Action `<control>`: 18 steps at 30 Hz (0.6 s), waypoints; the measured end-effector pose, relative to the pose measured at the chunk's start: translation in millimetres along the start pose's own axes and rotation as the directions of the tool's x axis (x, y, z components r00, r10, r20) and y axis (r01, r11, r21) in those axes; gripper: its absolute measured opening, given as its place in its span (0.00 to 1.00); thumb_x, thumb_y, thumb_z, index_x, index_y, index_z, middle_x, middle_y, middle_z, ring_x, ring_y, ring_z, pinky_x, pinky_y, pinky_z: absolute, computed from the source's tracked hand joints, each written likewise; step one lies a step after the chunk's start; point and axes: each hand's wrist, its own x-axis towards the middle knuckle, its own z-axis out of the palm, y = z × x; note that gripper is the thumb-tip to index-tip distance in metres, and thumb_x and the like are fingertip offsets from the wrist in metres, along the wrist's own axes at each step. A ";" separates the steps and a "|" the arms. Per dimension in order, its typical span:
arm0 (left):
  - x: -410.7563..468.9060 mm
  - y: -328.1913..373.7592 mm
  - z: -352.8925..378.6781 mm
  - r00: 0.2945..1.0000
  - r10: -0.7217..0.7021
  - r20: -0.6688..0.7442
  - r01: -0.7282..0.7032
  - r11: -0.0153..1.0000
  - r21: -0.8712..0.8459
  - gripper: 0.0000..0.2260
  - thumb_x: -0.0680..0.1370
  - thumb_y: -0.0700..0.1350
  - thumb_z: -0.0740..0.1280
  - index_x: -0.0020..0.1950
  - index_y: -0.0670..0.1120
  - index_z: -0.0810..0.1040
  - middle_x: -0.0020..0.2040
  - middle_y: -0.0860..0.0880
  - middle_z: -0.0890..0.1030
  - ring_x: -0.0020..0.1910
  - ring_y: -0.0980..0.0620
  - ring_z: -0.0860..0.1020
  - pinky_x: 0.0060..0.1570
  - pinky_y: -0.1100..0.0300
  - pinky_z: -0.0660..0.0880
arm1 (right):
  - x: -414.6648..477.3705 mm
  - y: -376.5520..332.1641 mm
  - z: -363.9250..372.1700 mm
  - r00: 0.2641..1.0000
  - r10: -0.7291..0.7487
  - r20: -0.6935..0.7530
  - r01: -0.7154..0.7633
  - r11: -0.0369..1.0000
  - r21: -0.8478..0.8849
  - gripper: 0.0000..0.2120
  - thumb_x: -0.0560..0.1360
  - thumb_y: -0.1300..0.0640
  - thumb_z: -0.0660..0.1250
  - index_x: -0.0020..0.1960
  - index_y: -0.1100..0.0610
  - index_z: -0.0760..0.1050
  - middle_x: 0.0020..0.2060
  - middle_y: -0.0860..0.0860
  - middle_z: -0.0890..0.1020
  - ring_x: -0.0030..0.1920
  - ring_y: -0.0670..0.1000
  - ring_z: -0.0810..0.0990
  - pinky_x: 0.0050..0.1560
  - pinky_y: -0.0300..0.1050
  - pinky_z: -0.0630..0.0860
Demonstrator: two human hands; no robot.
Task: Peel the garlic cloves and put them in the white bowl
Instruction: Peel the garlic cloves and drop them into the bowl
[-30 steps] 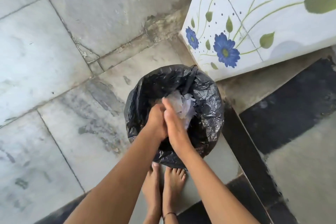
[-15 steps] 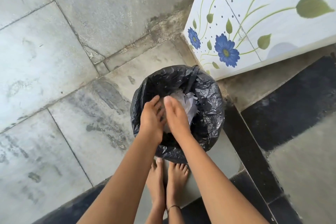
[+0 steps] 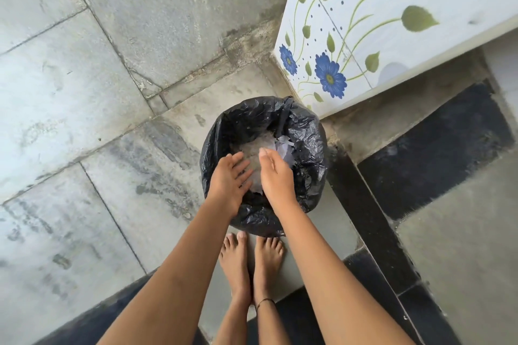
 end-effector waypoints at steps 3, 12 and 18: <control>-51.4 19.0 12.0 0.992 0.120 0.047 -0.126 0.979 0.162 0.15 0.82 0.47 0.55 0.66 0.46 0.72 0.61 0.48 0.76 0.60 0.50 0.75 0.61 0.57 0.70 | -39.7 -24.4 -36.7 0.997 -0.049 -0.064 0.049 0.999 0.000 0.15 0.81 0.55 0.57 0.65 0.58 0.72 0.61 0.51 0.77 0.61 0.48 0.74 0.57 0.35 0.67; -334.1 62.9 62.6 0.765 0.529 0.366 -0.617 0.439 0.653 0.12 0.75 0.46 0.67 0.59 0.49 0.78 0.53 0.54 0.80 0.56 0.52 0.78 0.59 0.55 0.73 | -254.2 -157.1 -196.0 0.914 -0.293 -0.281 0.256 0.953 -0.160 0.16 0.80 0.56 0.60 0.66 0.58 0.71 0.63 0.52 0.76 0.63 0.51 0.73 0.62 0.43 0.67; -517.4 19.7 112.2 0.479 0.620 0.621 -0.832 0.095 0.547 0.14 0.75 0.45 0.69 0.59 0.54 0.76 0.54 0.55 0.79 0.54 0.57 0.77 0.55 0.61 0.73 | -431.7 -187.3 -307.8 0.638 -0.606 -0.475 0.453 0.794 -0.405 0.21 0.77 0.48 0.58 0.64 0.60 0.73 0.59 0.53 0.79 0.60 0.49 0.73 0.59 0.35 0.64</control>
